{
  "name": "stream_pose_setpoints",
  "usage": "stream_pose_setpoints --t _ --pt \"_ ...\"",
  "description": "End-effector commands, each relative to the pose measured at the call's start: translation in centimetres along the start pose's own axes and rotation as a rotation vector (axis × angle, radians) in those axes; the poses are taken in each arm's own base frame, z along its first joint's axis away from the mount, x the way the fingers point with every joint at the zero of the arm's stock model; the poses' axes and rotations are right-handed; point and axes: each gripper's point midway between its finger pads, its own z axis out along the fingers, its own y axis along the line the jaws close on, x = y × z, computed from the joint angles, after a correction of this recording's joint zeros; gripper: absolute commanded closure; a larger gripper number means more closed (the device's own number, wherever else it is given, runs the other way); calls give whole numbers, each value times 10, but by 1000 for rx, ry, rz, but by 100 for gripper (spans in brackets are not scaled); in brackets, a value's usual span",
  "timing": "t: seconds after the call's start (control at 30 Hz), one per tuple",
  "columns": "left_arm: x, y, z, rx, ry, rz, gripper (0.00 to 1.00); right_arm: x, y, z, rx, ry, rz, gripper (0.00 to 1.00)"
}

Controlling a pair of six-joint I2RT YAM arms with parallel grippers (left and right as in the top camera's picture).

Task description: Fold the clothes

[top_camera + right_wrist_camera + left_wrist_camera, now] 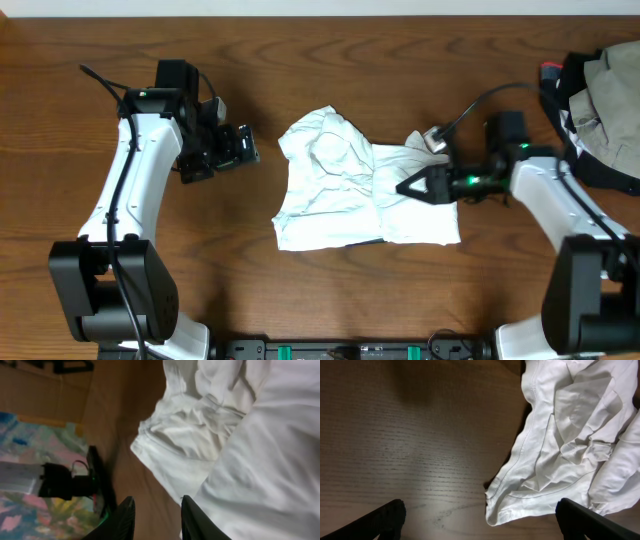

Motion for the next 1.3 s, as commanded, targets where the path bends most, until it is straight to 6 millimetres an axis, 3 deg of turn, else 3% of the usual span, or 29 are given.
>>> stream_pose_setpoints --t 0.0,0.07,0.23,0.43,0.57,0.73,0.97,1.27 --pt "3 4 4 -16 16 3 2 26 -13 23 -28 53 73 71" --pt "3 4 4 -16 16 3 2 37 -27 36 -31 57 116 71" --pt "3 4 4 -16 16 3 2 50 -39 54 -128 40 139 71" --pt "3 4 4 -16 17 3 2 61 -52 62 -134 62 197 73" --pt "3 4 4 -16 17 4 2 45 -46 52 -125 23 194 73" --pt "3 4 4 -16 17 3 2 4 -18 23 -82 -80 131 71" --pt "3 4 4 -16 16 3 2 -41 21 -10 -41 -223 -24 56" --pt "3 4 4 -16 16 4 2 -52 -8 4 -45 -238 13 55"
